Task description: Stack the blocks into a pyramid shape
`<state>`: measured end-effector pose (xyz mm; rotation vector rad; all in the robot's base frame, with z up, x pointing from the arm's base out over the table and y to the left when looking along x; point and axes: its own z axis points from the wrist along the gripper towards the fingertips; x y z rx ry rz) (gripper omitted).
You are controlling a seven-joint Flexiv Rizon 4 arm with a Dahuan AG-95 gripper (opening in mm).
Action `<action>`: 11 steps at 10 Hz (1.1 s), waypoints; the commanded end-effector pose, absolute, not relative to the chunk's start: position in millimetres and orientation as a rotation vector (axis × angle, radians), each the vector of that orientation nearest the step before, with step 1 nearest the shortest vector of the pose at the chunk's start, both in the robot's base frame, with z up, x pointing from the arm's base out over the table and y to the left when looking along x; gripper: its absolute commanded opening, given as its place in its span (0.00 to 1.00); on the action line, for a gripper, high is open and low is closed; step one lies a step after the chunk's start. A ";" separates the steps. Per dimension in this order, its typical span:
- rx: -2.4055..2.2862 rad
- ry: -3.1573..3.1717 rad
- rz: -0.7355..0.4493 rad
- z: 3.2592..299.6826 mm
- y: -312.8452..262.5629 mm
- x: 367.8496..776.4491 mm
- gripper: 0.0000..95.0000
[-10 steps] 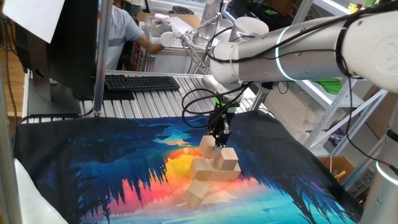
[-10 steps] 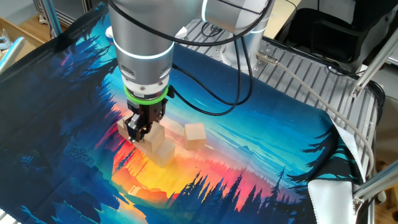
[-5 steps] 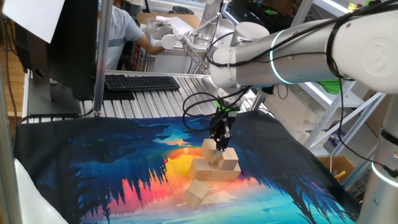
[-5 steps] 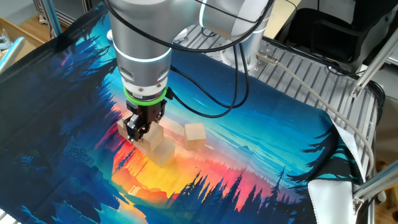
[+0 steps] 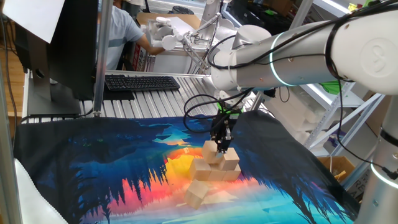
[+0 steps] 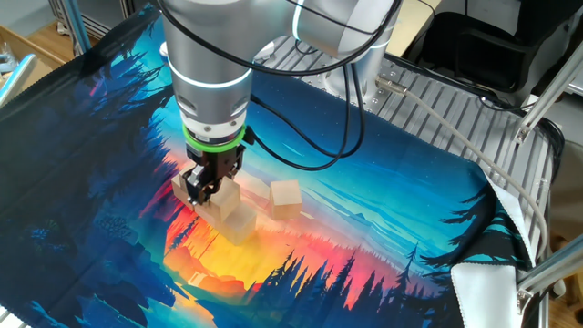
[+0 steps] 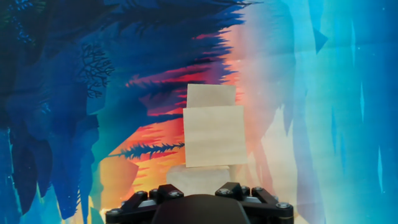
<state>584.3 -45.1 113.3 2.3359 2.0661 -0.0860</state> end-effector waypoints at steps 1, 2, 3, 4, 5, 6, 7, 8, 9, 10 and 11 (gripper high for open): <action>2.347 2.053 -0.074 112.1 -43.9 584.8 0.00; 2.349 2.048 -0.072 110.2 -42.9 585.0 0.00; 2.351 2.042 -0.071 108.6 -42.1 585.1 0.00; 2.352 2.039 -0.071 108.3 -41.9 585.1 0.00; 2.354 2.036 -0.070 108.3 -41.7 584.9 0.00; 2.358 2.031 -0.069 108.4 -41.4 584.7 0.00; 2.362 2.027 -0.069 108.3 -41.0 584.4 0.00; 2.364 2.024 -0.069 107.8 -40.8 584.5 0.00; 2.364 2.022 -0.070 107.1 -40.7 584.5 0.00; 2.365 2.020 -0.071 106.3 -40.5 584.5 0.00; 2.368 2.015 -0.072 105.1 -40.3 584.4 0.00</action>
